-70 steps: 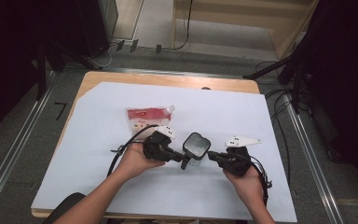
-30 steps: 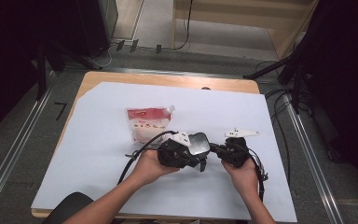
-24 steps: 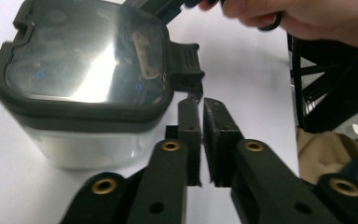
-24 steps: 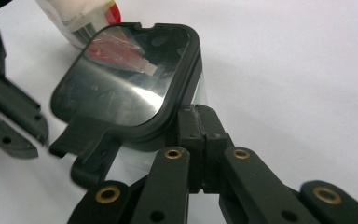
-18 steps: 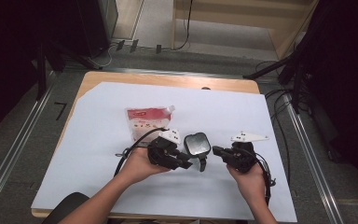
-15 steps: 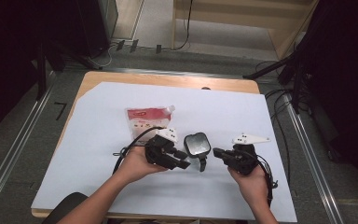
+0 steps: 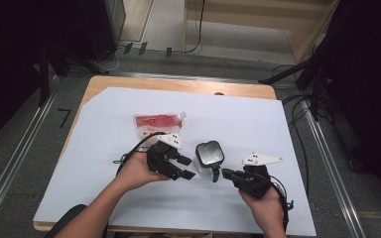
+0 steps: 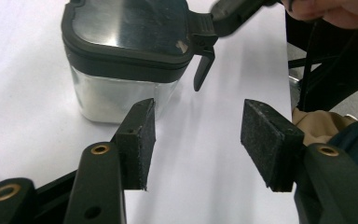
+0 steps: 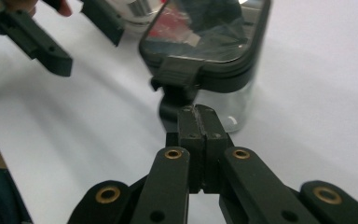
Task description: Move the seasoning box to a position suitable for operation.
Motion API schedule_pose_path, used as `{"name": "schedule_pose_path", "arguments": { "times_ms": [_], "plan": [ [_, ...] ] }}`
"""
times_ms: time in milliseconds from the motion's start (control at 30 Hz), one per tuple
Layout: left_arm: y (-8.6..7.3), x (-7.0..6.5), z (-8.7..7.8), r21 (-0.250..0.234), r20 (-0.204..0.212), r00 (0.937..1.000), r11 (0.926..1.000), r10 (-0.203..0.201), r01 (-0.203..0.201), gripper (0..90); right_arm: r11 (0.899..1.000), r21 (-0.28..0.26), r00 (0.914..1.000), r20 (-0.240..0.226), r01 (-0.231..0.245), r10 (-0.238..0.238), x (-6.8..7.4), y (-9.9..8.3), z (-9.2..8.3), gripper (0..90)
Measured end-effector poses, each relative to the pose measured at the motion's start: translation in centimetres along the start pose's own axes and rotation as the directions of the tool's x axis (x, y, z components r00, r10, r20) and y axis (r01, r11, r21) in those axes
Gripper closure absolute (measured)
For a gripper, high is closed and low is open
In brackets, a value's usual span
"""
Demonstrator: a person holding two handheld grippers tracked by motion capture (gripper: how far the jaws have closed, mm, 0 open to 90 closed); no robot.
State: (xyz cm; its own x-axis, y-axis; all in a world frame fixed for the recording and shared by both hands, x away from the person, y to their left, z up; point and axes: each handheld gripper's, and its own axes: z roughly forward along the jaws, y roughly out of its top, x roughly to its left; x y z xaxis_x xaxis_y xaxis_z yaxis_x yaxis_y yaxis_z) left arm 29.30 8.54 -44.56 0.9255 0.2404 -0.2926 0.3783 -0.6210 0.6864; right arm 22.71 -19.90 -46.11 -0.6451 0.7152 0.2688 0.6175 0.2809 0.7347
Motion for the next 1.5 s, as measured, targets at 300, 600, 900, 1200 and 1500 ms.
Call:
{"name": "schedule_pose_path", "arguments": {
  "times_ms": [300, 600, 900, 1200, 1500],
  "plan": [
    [-0.2, 0.2, -0.1, -0.001, -0.019, 0.9997, 0.9999, -0.016, 0.016, 42.2, 1.0, 0.01, 0.9993, -0.032, 0.021, -0.021, 1.5, -0.6, 1.1, 90.0],
    [-0.2, 0.4, 0.0, 0.005, -0.024, 0.9995, 0.9997, -0.022, 0.022, 41.4, 0.999, 0.023, 0.9985, -0.04, 0.039, -0.038, 2.2, -0.6, 2.2, 90.0],
    [-0.2, 0.7, -0.1, 0.015, -0.038, 0.9985, 0.9991, -0.04, 0.041, 40.9, 0.998, 0.035, 0.9986, -0.032, 0.043, -0.042, 2.6, -0.7, 3.3, 90.0],
    [-0.2, 0.6, 0.1, 0.021, -0.041, 0.9986, 0.9992, -0.033, 0.033, 40.7, 0.999, 0.036, 0.9993, -0.025, 0.029, -0.028, 2.4, -0.7, 3.3, 90.0],
    [-0.2, 0.6, 0.2, 0.016, -0.045, 0.9983, 0.9992, -0.037, 0.037, 40.9, 0.999, 0.04, 0.9992, -0.024, 0.031, -0.031, 2.2, -0.6, 3.3, 90.0]
  ]
}}
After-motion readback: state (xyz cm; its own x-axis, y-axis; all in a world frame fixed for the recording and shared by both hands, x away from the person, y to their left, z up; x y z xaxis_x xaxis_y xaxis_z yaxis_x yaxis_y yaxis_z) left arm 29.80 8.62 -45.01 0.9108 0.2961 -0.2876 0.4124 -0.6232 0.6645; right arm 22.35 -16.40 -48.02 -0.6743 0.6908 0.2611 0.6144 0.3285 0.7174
